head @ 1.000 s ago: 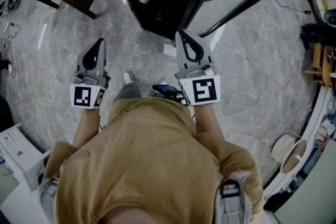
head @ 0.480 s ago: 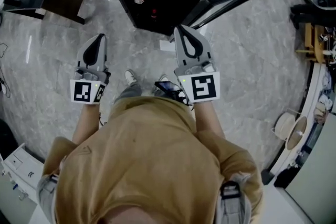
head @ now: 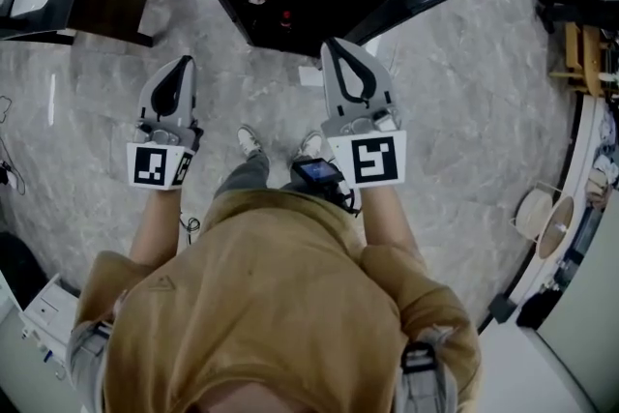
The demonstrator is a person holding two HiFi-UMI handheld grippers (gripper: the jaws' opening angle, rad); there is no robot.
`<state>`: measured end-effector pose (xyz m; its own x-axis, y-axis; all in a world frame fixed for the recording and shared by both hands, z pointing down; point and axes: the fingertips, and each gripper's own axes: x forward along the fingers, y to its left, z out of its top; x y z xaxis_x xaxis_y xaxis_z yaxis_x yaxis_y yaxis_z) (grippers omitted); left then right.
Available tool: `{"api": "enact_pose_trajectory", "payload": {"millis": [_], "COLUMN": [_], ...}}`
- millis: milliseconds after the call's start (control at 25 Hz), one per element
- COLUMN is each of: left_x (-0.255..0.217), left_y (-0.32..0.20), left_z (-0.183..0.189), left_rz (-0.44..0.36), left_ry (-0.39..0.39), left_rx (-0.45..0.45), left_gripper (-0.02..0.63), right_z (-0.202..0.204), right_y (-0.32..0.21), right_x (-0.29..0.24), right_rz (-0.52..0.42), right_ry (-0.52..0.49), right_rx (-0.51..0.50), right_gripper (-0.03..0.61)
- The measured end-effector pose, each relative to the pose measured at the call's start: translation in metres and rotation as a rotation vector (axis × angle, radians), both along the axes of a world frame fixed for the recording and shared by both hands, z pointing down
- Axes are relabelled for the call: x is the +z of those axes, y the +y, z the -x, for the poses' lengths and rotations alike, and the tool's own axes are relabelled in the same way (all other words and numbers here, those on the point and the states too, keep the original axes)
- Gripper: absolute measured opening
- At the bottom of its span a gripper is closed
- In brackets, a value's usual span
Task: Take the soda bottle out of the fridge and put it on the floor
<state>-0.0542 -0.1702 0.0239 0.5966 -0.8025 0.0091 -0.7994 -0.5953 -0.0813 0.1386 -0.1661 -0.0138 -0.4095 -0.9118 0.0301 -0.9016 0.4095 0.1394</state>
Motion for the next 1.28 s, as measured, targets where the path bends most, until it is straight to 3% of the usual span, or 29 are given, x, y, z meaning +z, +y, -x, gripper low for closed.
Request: {"api": "enact_pose_trajectory", "payload": {"millis": [400,600,840,1280], "left_x": [0.022,0.056,0.083,0.19], "left_y": [-0.018,-0.029,-0.031,-0.053], "left_z": [-0.017,-0.017,-0.007,0.003], "left_rz": [0.026,0.047,0.038,0.031], "left_ry": [0.019,0.037,0.049,0.025], "left_rx": [-0.034,-0.047,-0.072,-0.071], "left_gripper": [0.002,0.002,0.002,0.002], "right_z": [0.006,0.016,0.027,0.043], "right_y": [-0.034,-0.043,-0.043,-0.069], "right_x": [0.038,0.067,0.096,0.206], "right_rz": [0.049,0.073,0.092,0.119], "right_ry": [0.022,0.059,0.015,0.022], "right_rx": [-0.095,-0.132,-0.153,-0.149], "right_gripper": [0.0,0.0,0.002,0.002]}}
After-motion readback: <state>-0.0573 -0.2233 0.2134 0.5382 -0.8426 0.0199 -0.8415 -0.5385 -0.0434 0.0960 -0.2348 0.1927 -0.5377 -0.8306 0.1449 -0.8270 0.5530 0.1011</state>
